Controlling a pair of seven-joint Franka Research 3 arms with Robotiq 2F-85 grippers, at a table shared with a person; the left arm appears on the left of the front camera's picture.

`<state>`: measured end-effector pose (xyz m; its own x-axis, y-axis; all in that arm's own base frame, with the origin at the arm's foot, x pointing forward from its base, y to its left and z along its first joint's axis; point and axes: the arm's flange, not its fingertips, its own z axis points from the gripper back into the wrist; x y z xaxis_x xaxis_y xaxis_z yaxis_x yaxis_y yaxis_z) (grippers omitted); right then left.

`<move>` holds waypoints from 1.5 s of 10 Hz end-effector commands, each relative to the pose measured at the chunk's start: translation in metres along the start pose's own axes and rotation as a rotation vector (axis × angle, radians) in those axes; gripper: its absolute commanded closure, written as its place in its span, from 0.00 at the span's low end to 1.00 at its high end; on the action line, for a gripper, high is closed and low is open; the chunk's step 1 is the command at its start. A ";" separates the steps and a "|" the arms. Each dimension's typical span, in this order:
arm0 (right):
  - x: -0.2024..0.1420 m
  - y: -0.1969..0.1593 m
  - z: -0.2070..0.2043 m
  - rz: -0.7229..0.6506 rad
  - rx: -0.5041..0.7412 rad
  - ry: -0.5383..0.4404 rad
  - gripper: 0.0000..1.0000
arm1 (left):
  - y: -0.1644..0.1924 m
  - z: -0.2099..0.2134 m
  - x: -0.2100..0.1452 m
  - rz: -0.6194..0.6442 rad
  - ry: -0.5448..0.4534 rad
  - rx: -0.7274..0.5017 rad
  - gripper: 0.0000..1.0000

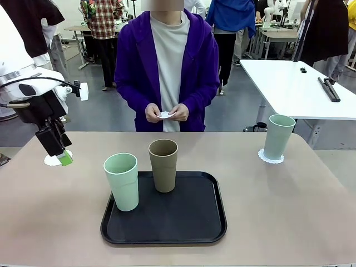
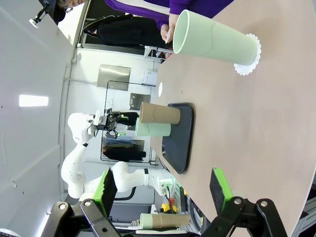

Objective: Place coasters on the table and set cups on them.
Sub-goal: Take one Reusable plastic cup from the Flat Tray and place it on a coaster set by the human.

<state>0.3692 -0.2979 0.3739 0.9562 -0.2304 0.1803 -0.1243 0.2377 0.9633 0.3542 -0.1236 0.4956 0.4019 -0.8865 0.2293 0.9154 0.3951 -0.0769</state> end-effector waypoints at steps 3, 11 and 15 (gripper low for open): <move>0.000 0.001 -0.001 0.001 0.011 -0.005 0.00 | 0.053 -0.032 -0.024 -0.190 -0.327 -0.219 0.00; 0.000 0.001 -0.001 0.001 0.011 -0.005 0.00 | 0.083 -0.100 -0.079 -0.370 -0.888 -0.219 0.00; 0.000 0.001 -0.001 0.001 0.011 -0.005 0.00 | 0.088 -0.100 -0.081 -0.362 -0.876 -0.252 0.00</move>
<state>0.3689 -0.2982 0.3738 0.9561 -0.2312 0.1802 -0.1241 0.2377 0.9634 0.4024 -0.0417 0.3709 0.0050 -0.4162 0.9093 0.9994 -0.0291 -0.0188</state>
